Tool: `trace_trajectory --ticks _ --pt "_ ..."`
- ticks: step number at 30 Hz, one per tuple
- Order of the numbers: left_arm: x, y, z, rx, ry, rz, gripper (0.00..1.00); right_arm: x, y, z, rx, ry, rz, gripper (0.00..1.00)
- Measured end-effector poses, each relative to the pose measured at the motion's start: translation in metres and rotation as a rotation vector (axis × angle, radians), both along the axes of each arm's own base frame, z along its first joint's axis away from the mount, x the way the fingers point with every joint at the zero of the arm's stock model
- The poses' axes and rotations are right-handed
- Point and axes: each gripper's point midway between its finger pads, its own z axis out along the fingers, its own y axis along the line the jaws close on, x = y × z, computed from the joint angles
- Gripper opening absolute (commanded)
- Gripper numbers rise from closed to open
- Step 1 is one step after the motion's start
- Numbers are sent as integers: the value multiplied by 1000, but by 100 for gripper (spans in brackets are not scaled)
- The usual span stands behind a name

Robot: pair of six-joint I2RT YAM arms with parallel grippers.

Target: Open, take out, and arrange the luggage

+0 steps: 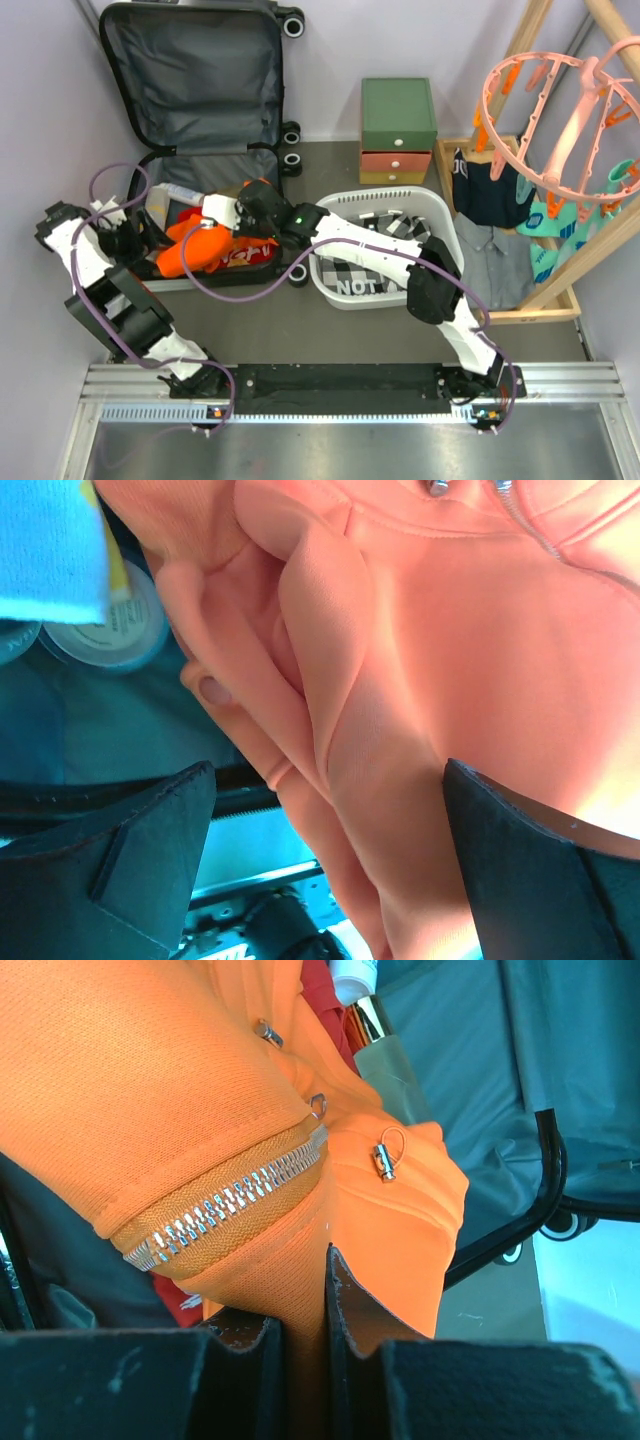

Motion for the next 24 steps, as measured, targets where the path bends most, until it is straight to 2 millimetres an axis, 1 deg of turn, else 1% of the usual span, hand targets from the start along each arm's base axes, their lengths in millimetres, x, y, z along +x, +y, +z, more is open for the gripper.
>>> trace_trajectory --ticks 4,6,9,12,17,22,24 --pt "-1 -5 7 -65 -7 2 99 3 0 1 11 -1 -27 0" --pt "5 -5 8 -101 -5 -5 99 10 2 3 29 -3 -74 0" --pt "13 -5 0 -169 10 -8 99 24 10 9 88 -10 -156 0" --pt "18 -12 -8 -232 34 -13 99 31 10 4 109 -9 -215 0" --pt "28 -24 -12 -354 40 -8 99 48 11 1 158 -29 -317 0" --pt "39 -28 -26 -500 60 7 99 64 13 -1 217 -37 -394 0" --pt "41 -29 -26 -523 63 16 99 70 15 -1 242 -44 -425 0"
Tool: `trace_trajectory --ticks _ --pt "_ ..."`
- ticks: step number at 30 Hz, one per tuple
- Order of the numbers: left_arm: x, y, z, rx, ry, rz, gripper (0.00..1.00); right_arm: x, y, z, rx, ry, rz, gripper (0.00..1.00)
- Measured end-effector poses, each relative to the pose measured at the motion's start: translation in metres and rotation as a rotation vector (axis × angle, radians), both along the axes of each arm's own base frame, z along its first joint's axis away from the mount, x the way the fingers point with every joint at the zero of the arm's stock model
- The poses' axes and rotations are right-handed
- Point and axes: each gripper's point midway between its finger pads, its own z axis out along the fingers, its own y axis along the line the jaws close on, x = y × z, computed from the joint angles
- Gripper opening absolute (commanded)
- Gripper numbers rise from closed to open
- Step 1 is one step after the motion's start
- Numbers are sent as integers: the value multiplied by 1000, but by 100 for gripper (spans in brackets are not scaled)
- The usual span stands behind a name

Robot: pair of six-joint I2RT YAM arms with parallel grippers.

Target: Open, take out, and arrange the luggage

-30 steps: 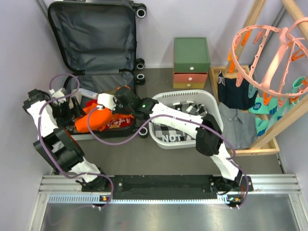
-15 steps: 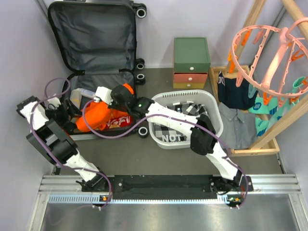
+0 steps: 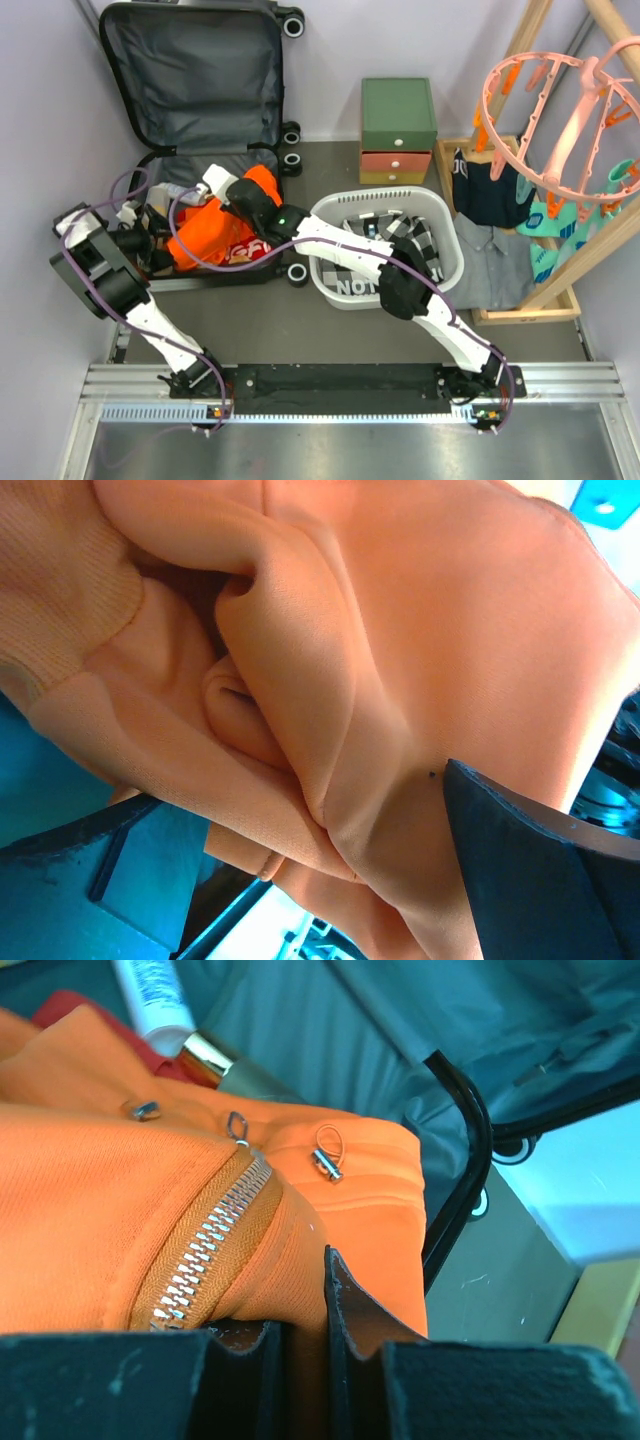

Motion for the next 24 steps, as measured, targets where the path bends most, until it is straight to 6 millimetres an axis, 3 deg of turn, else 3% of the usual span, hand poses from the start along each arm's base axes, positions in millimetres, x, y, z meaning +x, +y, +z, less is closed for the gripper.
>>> trace_trajectory --ticks 13,19,24 --pt "2 -12 13 -73 61 124 99 15 -5 3 120 15 -109 0" --pt "3 -29 5 -109 124 148 99 21 -10 2 146 29 -136 0" --pt "5 -30 5 -123 136 162 99 22 -10 2 153 21 -144 0"
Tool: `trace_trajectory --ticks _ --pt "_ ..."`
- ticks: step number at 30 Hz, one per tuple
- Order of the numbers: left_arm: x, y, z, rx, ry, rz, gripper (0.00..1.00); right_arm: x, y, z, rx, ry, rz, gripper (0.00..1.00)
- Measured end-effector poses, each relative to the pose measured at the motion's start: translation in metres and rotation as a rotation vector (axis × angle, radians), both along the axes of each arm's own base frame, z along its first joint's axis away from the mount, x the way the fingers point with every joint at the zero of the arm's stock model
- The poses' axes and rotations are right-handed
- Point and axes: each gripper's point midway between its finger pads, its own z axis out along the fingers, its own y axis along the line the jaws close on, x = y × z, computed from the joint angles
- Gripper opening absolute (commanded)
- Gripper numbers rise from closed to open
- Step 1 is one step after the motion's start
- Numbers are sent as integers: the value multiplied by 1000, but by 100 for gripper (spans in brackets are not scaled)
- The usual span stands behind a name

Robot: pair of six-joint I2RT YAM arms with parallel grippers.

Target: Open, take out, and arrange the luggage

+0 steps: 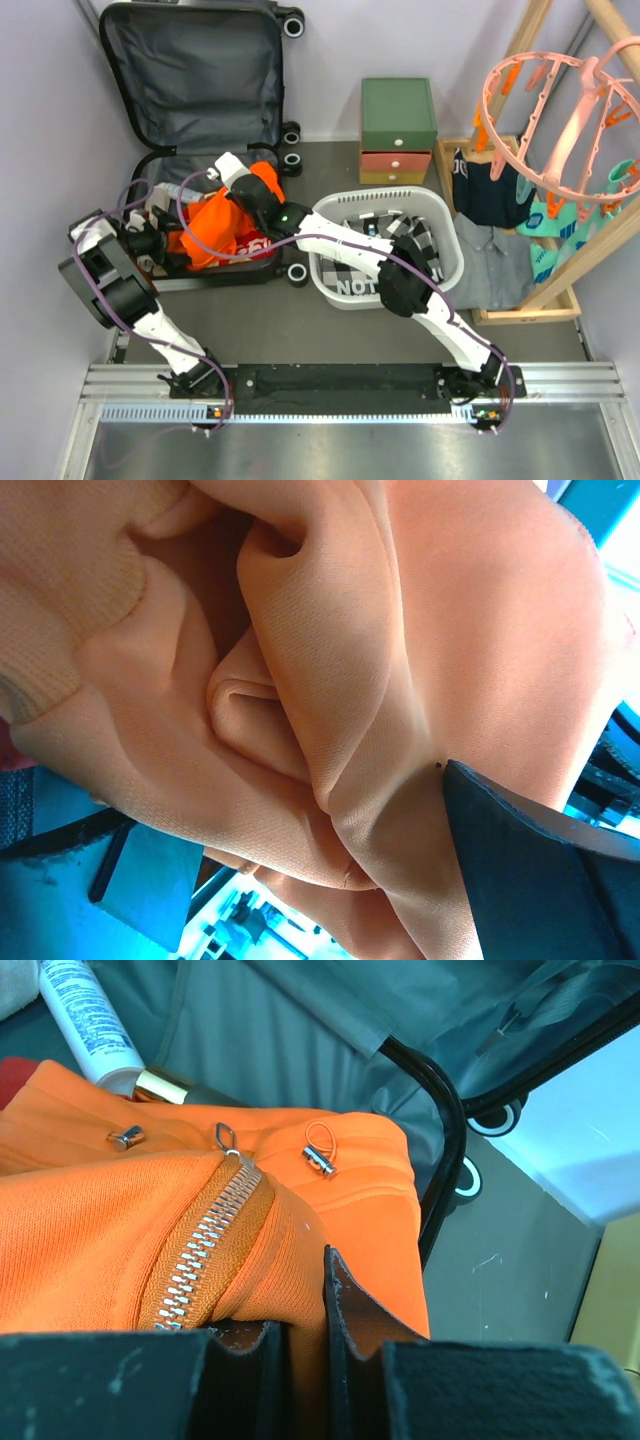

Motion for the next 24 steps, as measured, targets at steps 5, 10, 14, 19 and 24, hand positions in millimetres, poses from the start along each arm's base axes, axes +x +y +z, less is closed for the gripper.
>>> trace_trajectory --ticks 5,10,14,19,24 --pt "9 4 9 -17 -41 2 99 1 -1 0 -8 -18 -12 0" --pt "12 10 17 3 -43 -25 99 1 -2 -1 -22 -32 -16 0" --pt "22 37 33 64 -96 -14 99 0 -2 -2 -32 -39 -18 0" --pt "22 54 56 134 -178 -17 99 0 -2 -2 -39 -43 -17 0" --pt "17 50 65 202 -262 -69 99 0 -2 -2 -41 -44 -16 0"
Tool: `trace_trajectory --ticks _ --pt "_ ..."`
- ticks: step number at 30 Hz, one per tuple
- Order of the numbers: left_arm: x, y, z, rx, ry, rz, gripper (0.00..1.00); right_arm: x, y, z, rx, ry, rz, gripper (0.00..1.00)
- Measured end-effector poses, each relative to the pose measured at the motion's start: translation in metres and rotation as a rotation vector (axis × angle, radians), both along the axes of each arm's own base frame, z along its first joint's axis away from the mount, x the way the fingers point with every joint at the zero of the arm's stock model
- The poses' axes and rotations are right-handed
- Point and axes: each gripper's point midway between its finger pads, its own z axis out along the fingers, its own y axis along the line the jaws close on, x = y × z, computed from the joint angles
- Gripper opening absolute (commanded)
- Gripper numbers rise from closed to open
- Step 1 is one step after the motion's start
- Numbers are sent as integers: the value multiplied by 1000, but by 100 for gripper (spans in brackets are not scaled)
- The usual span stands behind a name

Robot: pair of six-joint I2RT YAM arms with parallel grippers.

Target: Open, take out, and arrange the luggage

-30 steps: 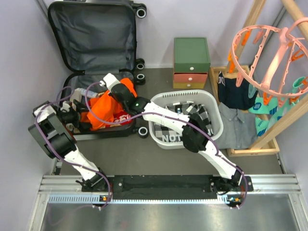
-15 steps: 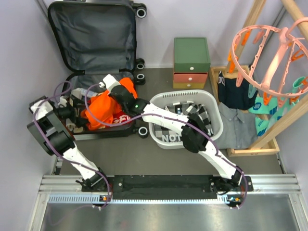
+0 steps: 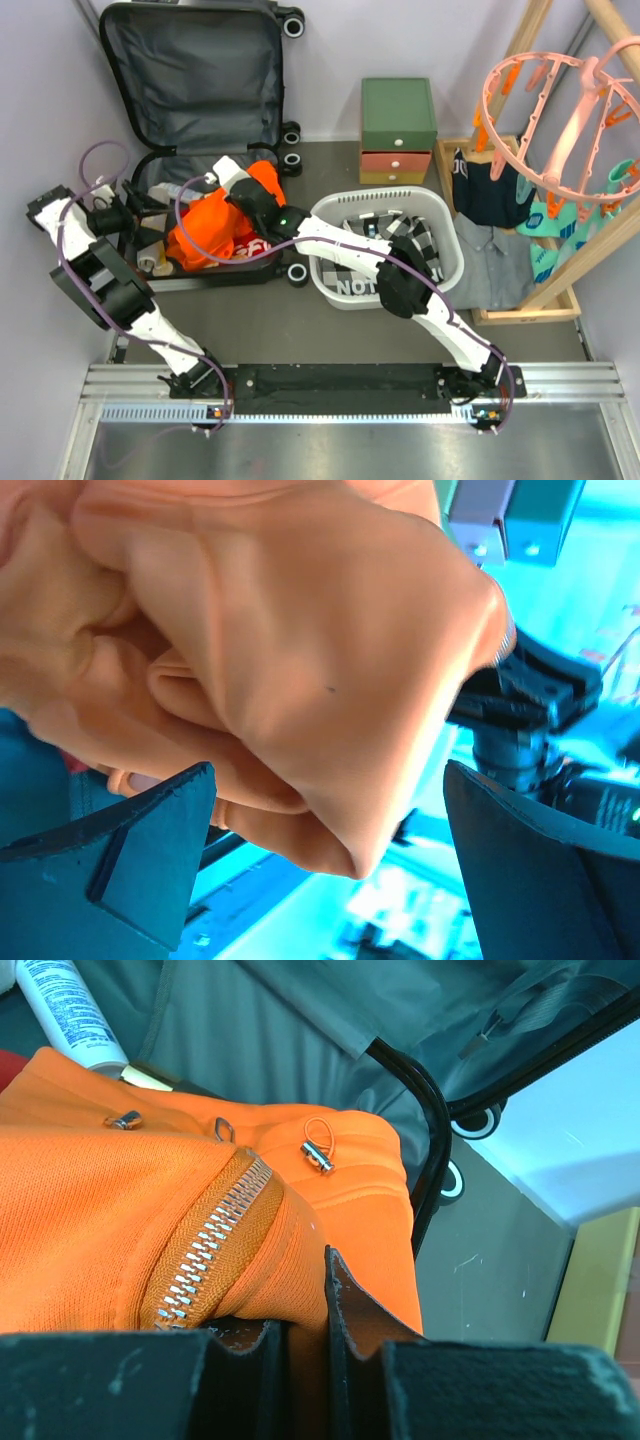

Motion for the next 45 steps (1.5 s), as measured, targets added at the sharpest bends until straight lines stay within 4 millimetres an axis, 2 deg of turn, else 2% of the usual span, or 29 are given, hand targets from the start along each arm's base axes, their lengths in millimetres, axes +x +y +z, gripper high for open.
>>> trace_trajectory --ticks 3,5,7,9,10,12,18,22,24,28,30,35,40,45 --pt "-3 -16 13 41 -76 -56 99 -1 0 0 -5 -3 0 0" --pt "-2 -39 23 76 -129 -134 99 -1 0 0 -9 -5 -1 0" --pt "-2 -72 31 119 -181 -248 99 -1 0 -1 -15 -7 -1 0" --pt "-1 -90 36 155 -213 -322 99 -3 -2 -3 -20 -8 3 0" --pt "0 -93 39 182 -234 -345 99 -4 -3 -4 -25 -6 10 0" --pt "3 -90 46 242 -278 -366 99 -7 -3 -4 -31 2 31 0" --pt "16 -62 74 566 -517 -465 97 -24 8 -7 -35 57 181 0" --pt "14 -56 83 778 -668 -584 99 -36 9 -10 -8 124 278 0" --pt "5 -65 76 869 -714 -685 99 -37 7 -10 5 148 303 0" --pt "-21 -114 45 912 -765 -960 99 -38 6 -11 12 175 337 0" --pt "-27 -125 38 901 -767 -1020 99 -40 5 -14 11 190 353 0" --pt "-35 -112 25 966 -727 -1035 99 -48 1 -21 16 236 399 0" --pt "-47 -111 13 987 -722 -1059 99 -58 0 -33 14 280 448 0" --pt "-47 -111 -4 976 -744 -1087 99 -60 -4 -43 6 316 466 0"
